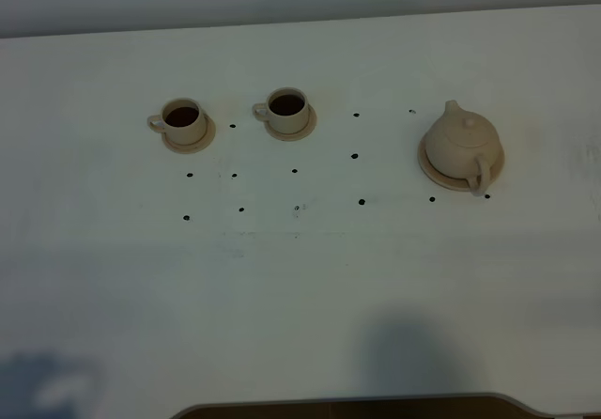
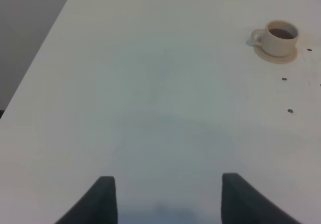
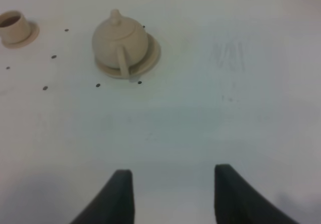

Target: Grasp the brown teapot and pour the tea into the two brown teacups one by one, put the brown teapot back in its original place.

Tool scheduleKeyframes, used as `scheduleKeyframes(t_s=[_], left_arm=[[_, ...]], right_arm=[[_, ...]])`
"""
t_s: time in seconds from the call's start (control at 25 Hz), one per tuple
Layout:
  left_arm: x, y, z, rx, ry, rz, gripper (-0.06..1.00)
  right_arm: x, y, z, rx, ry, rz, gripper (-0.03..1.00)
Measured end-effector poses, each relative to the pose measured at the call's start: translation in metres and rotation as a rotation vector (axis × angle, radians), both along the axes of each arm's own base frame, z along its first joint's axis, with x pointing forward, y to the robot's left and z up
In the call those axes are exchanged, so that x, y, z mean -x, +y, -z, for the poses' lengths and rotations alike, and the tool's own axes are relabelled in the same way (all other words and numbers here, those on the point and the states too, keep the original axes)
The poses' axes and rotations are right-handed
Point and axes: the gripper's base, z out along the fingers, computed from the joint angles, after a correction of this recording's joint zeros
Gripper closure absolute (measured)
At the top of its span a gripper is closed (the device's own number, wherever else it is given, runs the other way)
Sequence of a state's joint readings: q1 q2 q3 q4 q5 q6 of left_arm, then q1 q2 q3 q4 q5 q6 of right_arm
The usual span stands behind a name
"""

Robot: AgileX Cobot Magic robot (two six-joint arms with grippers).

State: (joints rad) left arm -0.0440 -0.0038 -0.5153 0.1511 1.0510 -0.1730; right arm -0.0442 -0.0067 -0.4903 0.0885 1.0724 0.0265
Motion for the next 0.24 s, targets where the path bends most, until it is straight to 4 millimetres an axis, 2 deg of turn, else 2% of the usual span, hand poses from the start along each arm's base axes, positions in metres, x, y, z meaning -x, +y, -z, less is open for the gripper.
scheduleKeyframes(t_s=[0.24], left_arm=[[0.0, 0.0, 0.0, 0.0, 0.0, 0.0, 0.45]], right_arm=[[0.0, 0.0, 0.0, 0.0, 0.0, 0.0, 0.58]])
